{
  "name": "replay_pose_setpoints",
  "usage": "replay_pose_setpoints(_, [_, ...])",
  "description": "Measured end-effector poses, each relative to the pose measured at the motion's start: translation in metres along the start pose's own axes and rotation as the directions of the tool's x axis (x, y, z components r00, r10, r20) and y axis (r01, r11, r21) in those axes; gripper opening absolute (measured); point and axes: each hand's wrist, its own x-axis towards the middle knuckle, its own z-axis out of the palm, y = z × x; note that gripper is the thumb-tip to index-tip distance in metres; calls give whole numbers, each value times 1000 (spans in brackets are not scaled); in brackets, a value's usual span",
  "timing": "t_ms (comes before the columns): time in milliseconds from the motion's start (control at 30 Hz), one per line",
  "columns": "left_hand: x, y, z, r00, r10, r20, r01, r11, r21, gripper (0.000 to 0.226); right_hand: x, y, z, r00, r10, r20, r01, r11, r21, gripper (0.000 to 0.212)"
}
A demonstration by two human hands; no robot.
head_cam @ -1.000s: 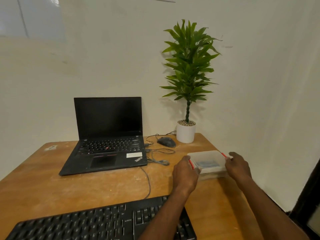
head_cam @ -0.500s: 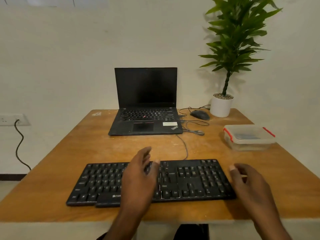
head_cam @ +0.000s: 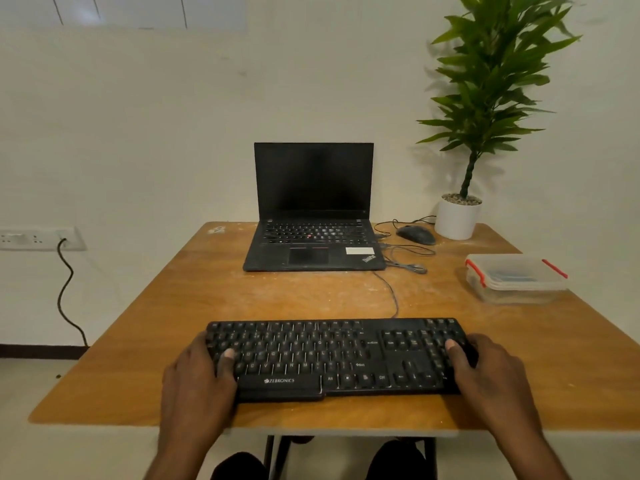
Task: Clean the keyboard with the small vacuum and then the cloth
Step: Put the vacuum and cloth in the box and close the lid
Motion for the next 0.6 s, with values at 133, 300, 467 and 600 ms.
replay_pose_setpoints(133, [13, 0, 4, 999, -49, -12, 46, 984, -170, 45, 9, -5, 4, 997, 75, 24, -76, 996, 56, 50])
replay_pose_setpoints(300, [43, 15, 8, 998, -48, -32, 36, 954, -299, 40, 35, -27, 13, 996, 85, 0, -85, 996, -6, 54])
replay_pose_setpoints(467, [95, 32, 22, 998, -55, -9, 48, 930, -363, 39, 87, -48, 32, 999, 39, 36, -39, 999, -5, 52])
replay_pose_setpoints(600, [120, 45, 34, 999, -36, -14, 27, 916, -399, 37, 122, -59, 45, 999, 6, 38, -5, 1000, -16, 50])
